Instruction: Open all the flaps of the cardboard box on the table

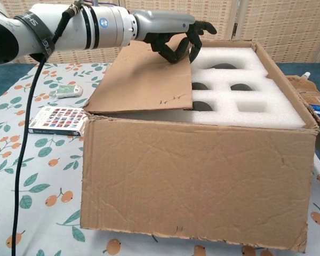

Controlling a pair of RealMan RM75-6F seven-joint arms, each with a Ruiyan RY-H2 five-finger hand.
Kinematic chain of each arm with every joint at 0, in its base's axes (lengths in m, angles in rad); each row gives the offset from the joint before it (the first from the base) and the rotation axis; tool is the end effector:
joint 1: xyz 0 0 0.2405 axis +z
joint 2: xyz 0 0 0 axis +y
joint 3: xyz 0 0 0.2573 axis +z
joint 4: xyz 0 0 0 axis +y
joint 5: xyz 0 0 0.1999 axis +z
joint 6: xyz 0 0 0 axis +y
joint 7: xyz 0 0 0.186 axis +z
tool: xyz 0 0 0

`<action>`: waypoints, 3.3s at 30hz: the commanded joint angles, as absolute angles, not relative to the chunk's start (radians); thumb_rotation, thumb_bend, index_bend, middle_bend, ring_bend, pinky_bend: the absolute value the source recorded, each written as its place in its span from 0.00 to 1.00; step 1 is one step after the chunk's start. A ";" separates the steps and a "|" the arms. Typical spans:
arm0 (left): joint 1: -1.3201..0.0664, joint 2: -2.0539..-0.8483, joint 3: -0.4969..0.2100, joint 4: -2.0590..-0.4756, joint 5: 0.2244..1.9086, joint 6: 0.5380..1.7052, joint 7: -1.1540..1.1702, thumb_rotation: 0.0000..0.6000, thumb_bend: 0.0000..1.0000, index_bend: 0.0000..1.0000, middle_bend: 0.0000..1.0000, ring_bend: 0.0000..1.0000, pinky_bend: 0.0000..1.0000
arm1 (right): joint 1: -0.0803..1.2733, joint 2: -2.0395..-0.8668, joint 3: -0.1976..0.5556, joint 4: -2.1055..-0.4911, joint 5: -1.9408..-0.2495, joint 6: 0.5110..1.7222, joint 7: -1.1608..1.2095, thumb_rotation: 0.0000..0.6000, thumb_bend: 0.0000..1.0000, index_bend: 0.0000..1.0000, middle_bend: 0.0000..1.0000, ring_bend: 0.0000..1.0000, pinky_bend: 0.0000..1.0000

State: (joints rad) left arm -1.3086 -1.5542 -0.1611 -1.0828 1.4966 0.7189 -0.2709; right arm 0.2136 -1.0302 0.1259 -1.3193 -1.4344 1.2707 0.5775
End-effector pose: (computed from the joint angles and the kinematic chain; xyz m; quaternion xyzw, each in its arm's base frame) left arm 0.0511 0.4580 -0.0249 -0.8500 -0.1954 -0.4219 0.2474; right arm -0.3540 -0.2864 0.2317 0.5401 -0.4626 0.4421 0.5466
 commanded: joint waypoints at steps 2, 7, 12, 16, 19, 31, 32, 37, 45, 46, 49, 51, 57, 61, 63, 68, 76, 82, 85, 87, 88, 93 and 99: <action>-1.286 -1.505 -0.183 -1.178 1.443 0.719 -0.169 1.00 1.00 0.64 0.00 0.00 0.00 | 0.214 -1.028 0.123 -1.324 -1.439 1.271 0.578 0.53 0.48 0.28 0.00 0.00 0.00; -1.270 -1.446 -0.209 -1.248 1.392 0.724 -0.088 1.00 1.00 0.64 0.00 0.00 0.00 | 0.207 -1.024 0.121 -1.333 -1.448 1.292 0.578 0.53 0.48 0.28 0.00 0.00 0.00; -1.243 -1.419 -0.231 -1.300 1.356 0.772 -0.013 1.00 1.00 0.64 0.00 0.00 0.00 | 0.211 -1.024 0.115 -1.338 -1.455 1.284 0.576 0.53 0.48 0.28 0.00 0.00 0.00; -1.222 -1.415 -0.239 -1.307 1.355 0.827 0.039 1.00 1.00 0.64 0.00 0.00 0.00 | 0.214 -1.024 0.112 -1.339 -1.459 1.278 0.579 0.53 0.48 0.28 0.00 0.00 0.00; -1.205 -1.415 -0.229 -1.292 1.351 0.852 0.108 1.00 1.00 0.63 0.00 0.00 0.00 | 0.216 -1.025 0.112 -1.335 -1.456 1.276 0.578 0.53 0.48 0.28 0.00 0.00 0.00; -1.136 -1.398 -0.231 -1.284 1.315 0.948 0.261 1.00 1.00 0.58 0.00 0.00 0.00 | 0.234 -1.037 0.104 -1.329 -1.458 1.245 0.569 0.53 0.48 0.27 0.00 0.00 0.00; -1.131 -1.396 -0.234 -1.286 1.310 0.951 0.260 1.00 1.00 0.56 0.00 0.00 0.00 | 0.237 -1.039 0.103 -1.329 -1.458 1.240 0.567 0.54 0.48 0.26 0.00 0.00 0.00; -1.114 -1.382 -0.247 -1.300 1.286 0.950 0.241 1.00 1.00 0.47 0.00 0.00 0.00 | 0.241 -1.041 0.101 -1.332 -1.457 1.235 0.560 0.54 0.48 0.24 0.00 0.00 0.00; -1.090 -1.375 -0.256 -1.288 1.297 0.979 0.222 1.00 1.00 0.40 0.00 0.00 0.00 | 0.245 -1.043 0.099 -1.340 -1.463 1.235 0.560 0.53 0.48 0.24 0.00 0.00 0.00; -1.087 -1.376 -0.256 -1.282 1.294 0.981 0.225 1.00 1.00 0.40 0.00 0.00 0.00 | 0.247 -1.043 0.096 -1.340 -1.468 1.233 0.559 0.53 0.48 0.24 0.00 0.00 0.00; -1.076 -1.378 -0.257 -1.263 1.283 0.989 0.246 1.00 1.00 0.42 0.00 0.00 0.00 | 0.246 -1.042 0.093 -1.341 -1.472 1.236 0.560 0.53 0.48 0.24 0.00 0.00 0.00; -1.068 -1.378 -0.256 -1.251 1.275 0.998 0.270 1.00 1.00 0.43 0.00 0.00 0.00 | 0.245 -1.042 0.094 -1.340 -1.470 1.239 0.558 0.53 0.48 0.24 0.00 0.00 0.00; -1.039 -1.369 -0.269 -1.238 1.251 1.027 0.282 1.00 1.00 0.40 0.00 0.00 0.00 | 0.250 -1.044 0.088 -1.340 -1.473 1.228 0.557 0.54 0.48 0.24 0.00 0.00 0.00; -1.019 -1.353 -0.279 -1.238 1.229 1.034 0.283 1.00 1.00 0.34 0.00 0.00 0.00 | 0.250 -1.044 0.088 -1.340 -1.469 1.228 0.555 0.53 0.48 0.24 0.00 0.00 0.00; -1.008 -1.349 -0.286 -1.238 1.215 1.040 0.276 1.00 1.00 0.30 0.00 0.00 0.00 | 0.251 -1.045 0.088 -1.340 -1.466 1.227 0.551 0.53 0.48 0.24 0.00 0.00 0.00; -0.986 -1.347 -0.299 -1.227 1.192 1.052 0.255 1.00 1.00 0.24 0.00 0.00 0.00 | 0.254 -1.046 0.087 -1.340 -1.464 1.219 0.548 0.53 0.48 0.24 0.00 0.00 0.00; -0.942 -1.345 -0.316 -1.186 1.120 1.060 0.263 1.00 1.00 0.11 0.00 0.00 0.00 | 0.253 -1.047 0.089 -1.337 -1.454 1.220 0.535 0.54 0.48 0.24 0.00 0.00 0.00; -0.883 -1.309 -0.318 -1.206 1.023 1.037 0.292 1.00 1.00 0.02 0.00 0.00 0.00 | 0.250 -1.048 0.095 -1.349 -1.432 1.218 0.490 0.57 0.48 0.23 0.00 0.00 0.00; -0.848 -1.259 -0.305 -1.279 0.970 1.008 0.318 1.00 0.96 0.00 0.00 0.00 0.00 | 0.247 -1.051 0.100 -1.350 -1.420 1.223 0.466 0.58 0.48 0.22 0.00 0.00 0.00; -0.816 -1.218 -0.296 -1.342 0.971 1.002 0.288 1.00 0.82 0.00 0.00 0.00 0.00 | 0.245 -1.057 0.105 -1.351 -1.408 1.229 0.434 0.62 0.48 0.22 0.00 0.00 0.00; -0.799 -1.201 -0.292 -1.367 0.981 1.005 0.263 1.00 0.79 0.00 0.00 0.00 0.00 | 0.244 -1.061 0.106 -1.352 -1.404 1.231 0.417 0.65 0.48 0.21 0.00 0.00 0.00; -0.692 -1.109 -0.234 -1.497 1.093 1.038 0.120 1.00 0.67 0.00 0.00 0.00 0.00 | 0.249 -1.093 0.117 -1.356 -1.369 1.227 0.310 0.79 0.48 0.16 0.00 0.00 0.00; -0.581 -1.057 -0.127 -1.593 1.188 1.122 0.173 1.00 0.58 0.00 0.00 0.00 0.00 | 0.273 -1.134 0.146 -1.365 -1.308 1.198 0.215 0.91 0.48 0.12 0.00 0.00 0.00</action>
